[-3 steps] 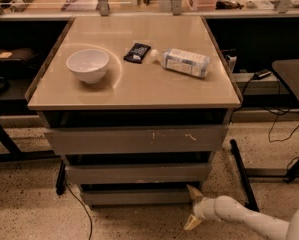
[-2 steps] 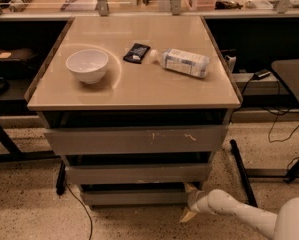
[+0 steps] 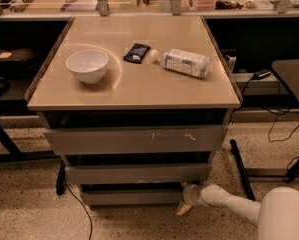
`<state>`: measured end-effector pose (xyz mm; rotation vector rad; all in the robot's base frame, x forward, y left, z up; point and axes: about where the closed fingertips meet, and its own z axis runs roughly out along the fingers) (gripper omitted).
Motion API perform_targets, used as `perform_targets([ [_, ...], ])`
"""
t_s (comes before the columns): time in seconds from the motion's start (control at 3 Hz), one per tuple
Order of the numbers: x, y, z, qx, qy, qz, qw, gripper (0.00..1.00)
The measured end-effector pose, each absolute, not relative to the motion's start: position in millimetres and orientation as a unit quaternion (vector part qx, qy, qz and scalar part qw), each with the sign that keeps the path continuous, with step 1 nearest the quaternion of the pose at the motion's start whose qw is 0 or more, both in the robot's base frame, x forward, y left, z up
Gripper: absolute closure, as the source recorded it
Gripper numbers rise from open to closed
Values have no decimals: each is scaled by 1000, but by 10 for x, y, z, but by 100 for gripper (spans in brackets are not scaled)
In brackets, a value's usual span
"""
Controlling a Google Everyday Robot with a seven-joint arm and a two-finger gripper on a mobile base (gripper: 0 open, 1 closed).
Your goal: Open bottom drawer
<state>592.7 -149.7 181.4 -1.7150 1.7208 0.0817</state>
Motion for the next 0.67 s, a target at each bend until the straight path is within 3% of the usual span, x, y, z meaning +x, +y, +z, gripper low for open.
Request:
perform_targets([
  [0.67,5758,-1672,1527,-655,683,64,317,0],
])
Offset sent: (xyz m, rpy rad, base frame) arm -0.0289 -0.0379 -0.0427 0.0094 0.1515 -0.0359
